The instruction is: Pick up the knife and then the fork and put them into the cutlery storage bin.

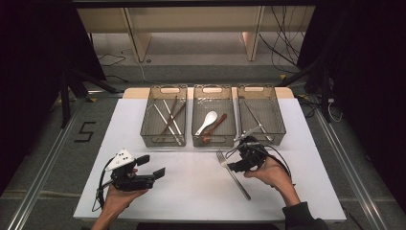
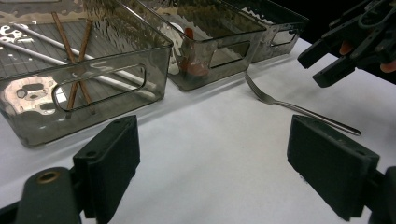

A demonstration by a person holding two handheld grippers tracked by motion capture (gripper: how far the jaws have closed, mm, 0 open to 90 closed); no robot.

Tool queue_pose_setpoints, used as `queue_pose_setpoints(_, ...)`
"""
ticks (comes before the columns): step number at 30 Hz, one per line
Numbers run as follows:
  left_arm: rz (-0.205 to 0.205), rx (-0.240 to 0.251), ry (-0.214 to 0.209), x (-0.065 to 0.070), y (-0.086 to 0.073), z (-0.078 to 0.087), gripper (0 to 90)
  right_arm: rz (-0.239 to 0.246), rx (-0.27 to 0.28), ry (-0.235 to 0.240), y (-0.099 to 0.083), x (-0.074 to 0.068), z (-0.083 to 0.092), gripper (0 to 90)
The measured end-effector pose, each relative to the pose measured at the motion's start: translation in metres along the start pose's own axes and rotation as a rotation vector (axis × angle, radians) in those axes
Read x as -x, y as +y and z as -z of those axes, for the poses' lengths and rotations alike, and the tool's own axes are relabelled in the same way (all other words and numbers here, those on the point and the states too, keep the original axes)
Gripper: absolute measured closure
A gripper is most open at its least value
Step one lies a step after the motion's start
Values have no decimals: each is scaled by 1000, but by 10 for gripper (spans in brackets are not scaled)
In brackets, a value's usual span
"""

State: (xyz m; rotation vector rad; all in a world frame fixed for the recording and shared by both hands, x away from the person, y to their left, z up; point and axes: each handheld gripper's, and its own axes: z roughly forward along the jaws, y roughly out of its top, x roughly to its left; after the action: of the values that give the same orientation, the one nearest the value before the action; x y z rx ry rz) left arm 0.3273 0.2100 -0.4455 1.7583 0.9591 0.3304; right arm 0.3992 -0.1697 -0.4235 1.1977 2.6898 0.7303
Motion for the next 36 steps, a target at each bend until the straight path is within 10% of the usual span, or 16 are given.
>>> queue_pose_setpoints(36, -10, -8, -4, 1, -1, -1, 167, 104, -208, -36, -8, -17, -38, 700)
